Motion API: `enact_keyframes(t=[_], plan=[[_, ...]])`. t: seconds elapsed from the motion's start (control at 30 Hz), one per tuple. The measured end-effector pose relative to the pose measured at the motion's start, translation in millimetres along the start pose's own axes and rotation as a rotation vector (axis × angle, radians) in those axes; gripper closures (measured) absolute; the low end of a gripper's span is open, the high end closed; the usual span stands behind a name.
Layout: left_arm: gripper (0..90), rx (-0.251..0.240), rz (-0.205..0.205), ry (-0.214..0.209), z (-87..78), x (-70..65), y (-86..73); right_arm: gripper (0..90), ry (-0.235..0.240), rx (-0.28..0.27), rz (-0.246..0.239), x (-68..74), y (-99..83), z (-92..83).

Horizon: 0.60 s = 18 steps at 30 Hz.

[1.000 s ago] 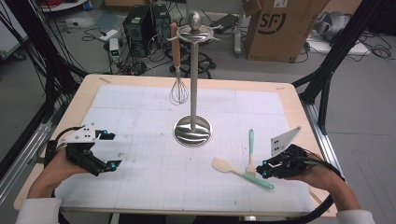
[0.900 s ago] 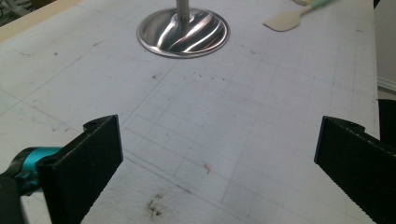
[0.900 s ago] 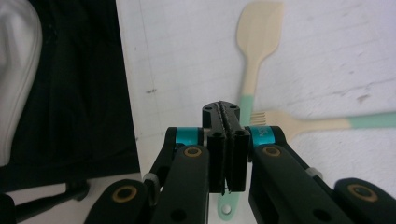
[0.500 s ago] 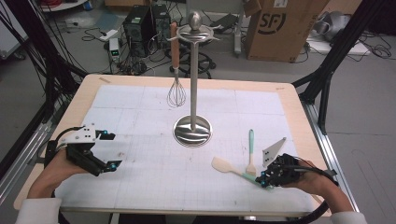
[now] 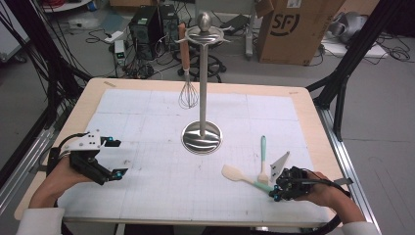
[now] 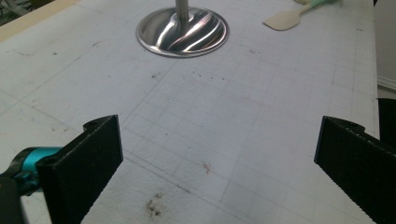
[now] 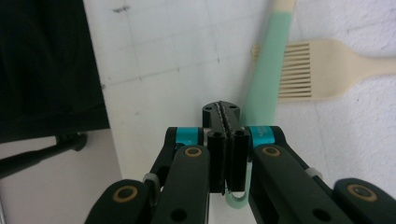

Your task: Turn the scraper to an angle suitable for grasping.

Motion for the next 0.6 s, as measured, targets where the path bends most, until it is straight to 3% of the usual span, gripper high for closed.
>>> enact_keyframes(t=[0.6], plan=[[1.7,0.002,-0.001,-0.003,1.3,-0.1,-0.3,89.3,-0.069,0.015,0.012,-11.2,2.1,-2.3]])
Point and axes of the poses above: each handheld gripper's, and its own axes: z roughly forward along the jaws, y roughly out of its top, x roughly to its left, the point moved 2 cm from there along z, roughly forward along the jaws, and after that the axes turned 10 degrees about z, right-handed, at the moved point
